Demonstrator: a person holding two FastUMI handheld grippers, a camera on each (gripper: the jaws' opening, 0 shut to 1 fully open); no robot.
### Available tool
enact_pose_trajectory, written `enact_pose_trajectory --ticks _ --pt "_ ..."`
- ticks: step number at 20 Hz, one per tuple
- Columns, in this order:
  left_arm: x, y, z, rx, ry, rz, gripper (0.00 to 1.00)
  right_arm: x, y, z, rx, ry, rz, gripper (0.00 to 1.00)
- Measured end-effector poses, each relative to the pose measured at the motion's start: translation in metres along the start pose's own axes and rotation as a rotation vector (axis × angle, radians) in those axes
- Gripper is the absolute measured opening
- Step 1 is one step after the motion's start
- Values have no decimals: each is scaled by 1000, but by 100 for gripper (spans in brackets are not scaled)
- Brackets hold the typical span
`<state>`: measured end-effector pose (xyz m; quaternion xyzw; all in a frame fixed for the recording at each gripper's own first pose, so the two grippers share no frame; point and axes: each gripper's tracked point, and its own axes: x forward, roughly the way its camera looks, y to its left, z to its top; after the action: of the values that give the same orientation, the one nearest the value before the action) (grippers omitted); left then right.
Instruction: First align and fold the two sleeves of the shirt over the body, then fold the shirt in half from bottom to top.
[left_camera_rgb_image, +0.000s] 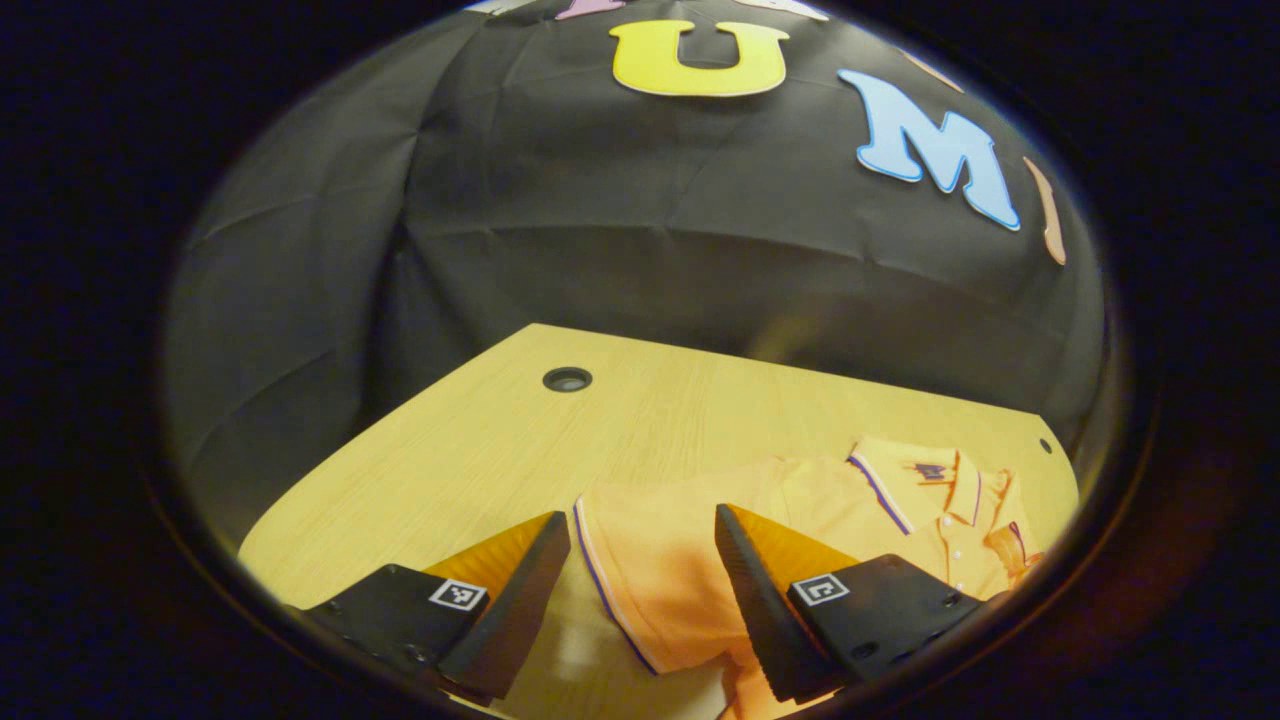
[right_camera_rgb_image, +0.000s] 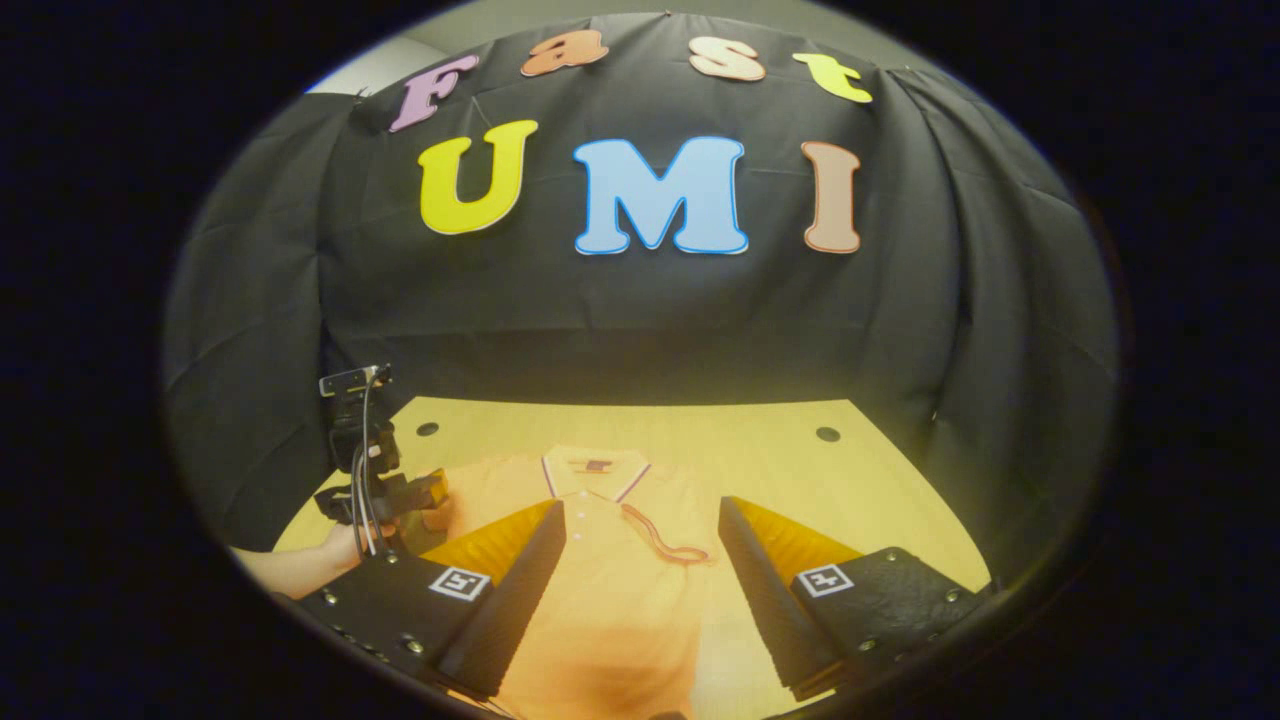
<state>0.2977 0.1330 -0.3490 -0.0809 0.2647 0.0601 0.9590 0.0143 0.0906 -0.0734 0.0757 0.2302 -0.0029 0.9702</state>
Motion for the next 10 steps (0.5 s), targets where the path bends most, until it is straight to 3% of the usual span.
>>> enact_pose_trajectory --ticks 5,10 --pt "17 -3 -25 6 93 2 94 -2 -6 -11 13 27 -8 96" --pt "21 -1 -27 75 115 35 93 -1 -6 -12 36 33 7 96"
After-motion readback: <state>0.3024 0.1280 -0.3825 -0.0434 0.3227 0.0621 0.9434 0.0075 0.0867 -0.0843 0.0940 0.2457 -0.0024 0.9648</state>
